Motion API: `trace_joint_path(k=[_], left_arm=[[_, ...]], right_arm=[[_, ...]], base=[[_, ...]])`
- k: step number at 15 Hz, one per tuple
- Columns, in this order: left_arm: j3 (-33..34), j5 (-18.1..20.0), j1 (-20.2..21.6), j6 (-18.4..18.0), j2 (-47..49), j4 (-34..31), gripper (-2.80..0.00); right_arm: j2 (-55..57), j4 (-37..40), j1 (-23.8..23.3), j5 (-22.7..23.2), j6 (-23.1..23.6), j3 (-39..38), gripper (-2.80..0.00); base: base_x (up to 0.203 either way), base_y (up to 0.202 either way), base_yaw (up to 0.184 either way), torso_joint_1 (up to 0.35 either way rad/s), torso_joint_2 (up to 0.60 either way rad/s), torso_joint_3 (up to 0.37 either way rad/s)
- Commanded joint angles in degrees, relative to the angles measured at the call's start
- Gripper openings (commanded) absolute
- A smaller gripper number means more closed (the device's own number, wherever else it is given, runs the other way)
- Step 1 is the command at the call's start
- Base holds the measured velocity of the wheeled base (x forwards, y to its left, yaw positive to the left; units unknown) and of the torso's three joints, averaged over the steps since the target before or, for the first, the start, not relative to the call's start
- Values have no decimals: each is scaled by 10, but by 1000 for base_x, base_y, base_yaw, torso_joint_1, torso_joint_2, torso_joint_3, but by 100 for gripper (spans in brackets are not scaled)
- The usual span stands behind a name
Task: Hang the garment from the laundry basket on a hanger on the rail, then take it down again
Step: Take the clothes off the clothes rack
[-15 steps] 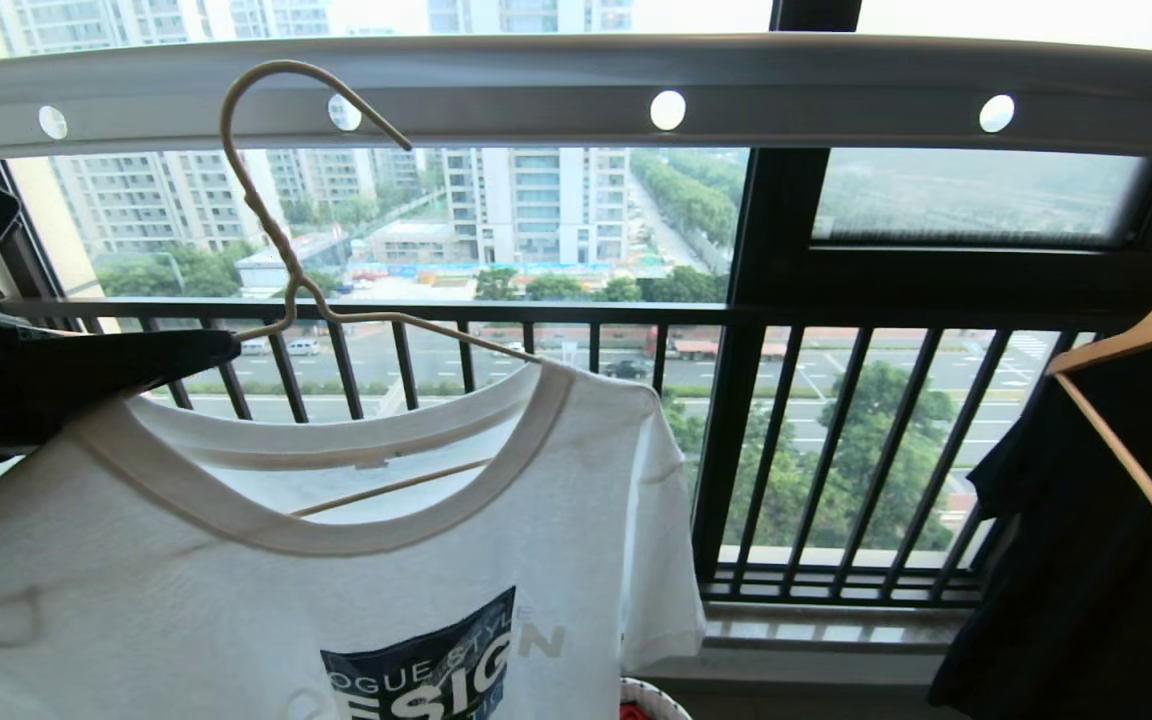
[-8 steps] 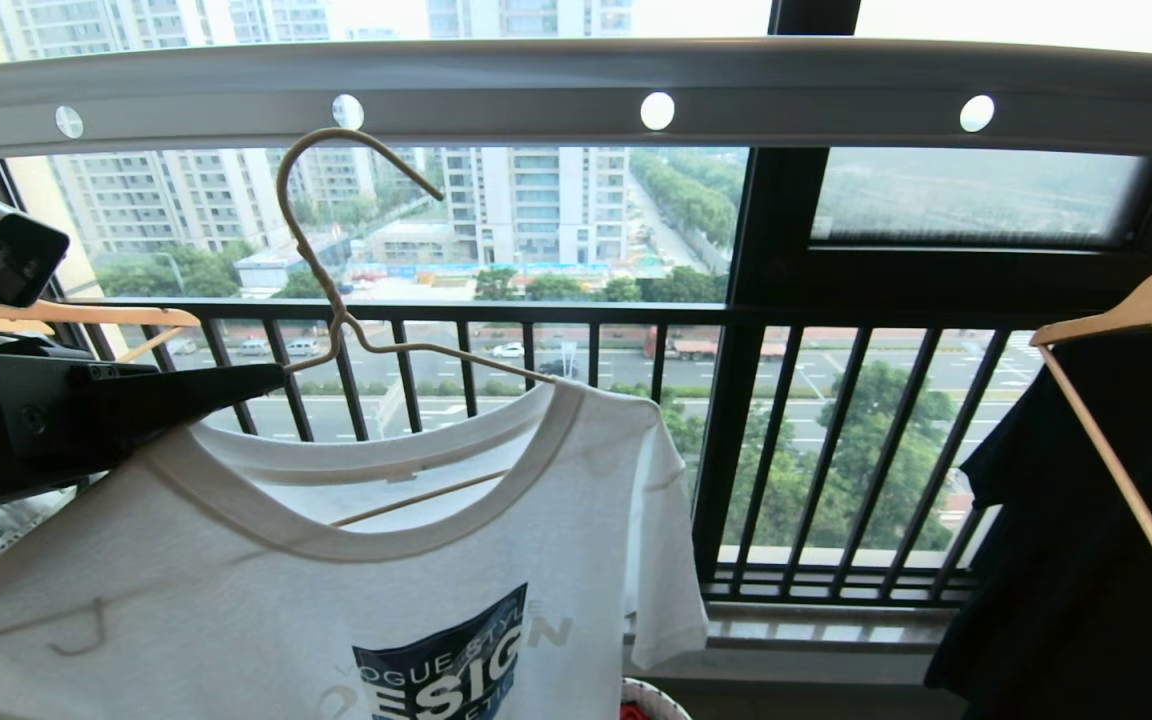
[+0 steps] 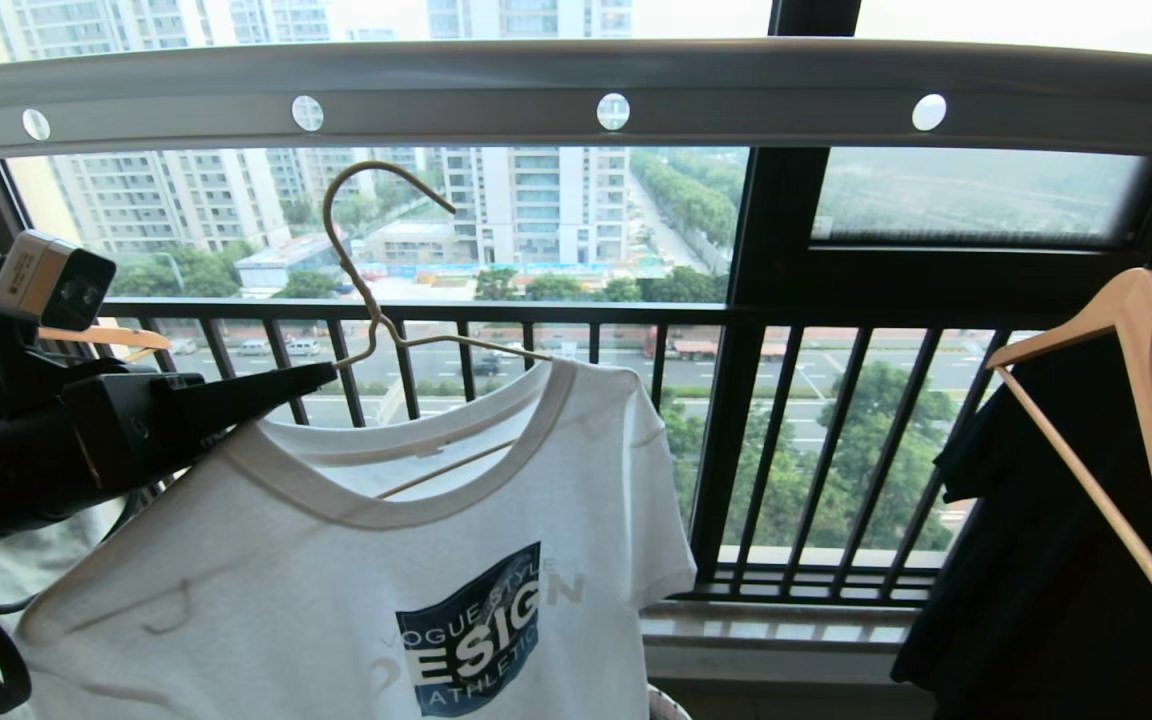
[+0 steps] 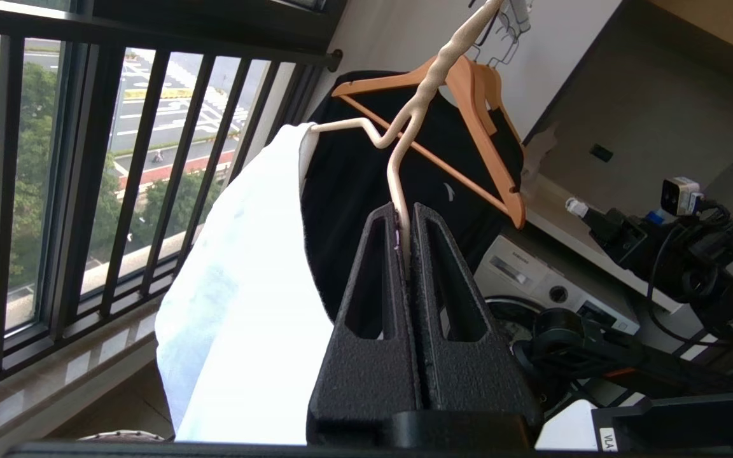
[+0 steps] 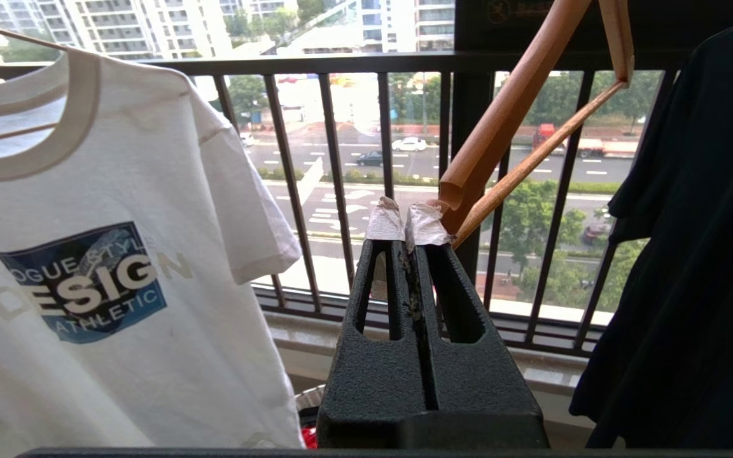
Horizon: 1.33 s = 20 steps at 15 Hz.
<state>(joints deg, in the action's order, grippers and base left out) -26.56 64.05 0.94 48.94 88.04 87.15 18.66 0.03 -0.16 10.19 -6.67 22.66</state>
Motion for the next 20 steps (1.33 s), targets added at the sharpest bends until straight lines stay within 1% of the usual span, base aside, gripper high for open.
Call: trace_joint_path(k=[1,3,4,5,6,7,8,9,10,11,12,13,14,17,18,19,20], left_arm=[[10,-4,-16,-16,27,5,-280],[12,-13,-26,-25,36,5,-280],[12,-42,-38,-33,39,5,-280],[12,-66,-46,-54,46,5,-280],[12,-85,-53,-87,54,5,-280],[11,-124,-70,-134,58,-10,-280],[10,-180,-95,-187,61,-41,-280],[7,-230,-119,-232,62,-78,-280],[0,-256,-134,-249,58,-108,-280],[-3,-260,-137,-254,49,-115,-280],[-2,-261,-139,-255,45,-117,-280],[-3,-262,-144,-255,40,-117,-280],[-3,-263,-145,-255,33,-120,-280],[-7,-263,-145,-254,-2,-141,-280],[-8,-261,-145,-254,-14,-149,-280],[-8,-259,-146,-253,-21,-154,-280],[-7,-260,-150,-253,-22,-154,-280]], right_arm=[[71,-6,0,21,-11,20,-280],[144,-40,0,29,-16,22,-280],[196,-69,1,31,-20,23,-280],[245,-105,4,33,-24,24,-280],[288,-140,13,34,-28,27,-280],[325,-170,34,35,-33,33,-280],[351,-190,65,35,-43,42,-280],[369,-200,91,34,-56,54,-280],[383,-204,113,32,-65,65,-280],[401,-206,133,25,-68,73,-280],[425,-208,153,8,-70,81,-280],[458,-214,180,-21,-71,92,-280],[497,-228,216,-62,-74,101,-280],[635,-267,347,-208,-87,145,-280],[684,-275,386,-250,-90,178,-280],[720,-280,412,-279,-91,222,-280],[754,-282,434,-304,-92,269,0]], base=[[0,0,0,0,0,0],[0,0,0,0,0,0],[0,0,0,0,0,0],[0,0,0,0,0,0],[0,0,0,0,0,0],[0,0,0,0,0,0],[0,0,0,0,0,0],[0,0,0,0,0,0],[0,0,0,0,0,0],[0,0,0,0,0,0],[0,0,0,0,0,0],[0,0,0,0,0,0],[0,0,0,0,0,0],[0,0,0,0,0,0],[0,0,0,0,0,0],[0,0,0,0,0,0],[0,0,0,0,0,0]])
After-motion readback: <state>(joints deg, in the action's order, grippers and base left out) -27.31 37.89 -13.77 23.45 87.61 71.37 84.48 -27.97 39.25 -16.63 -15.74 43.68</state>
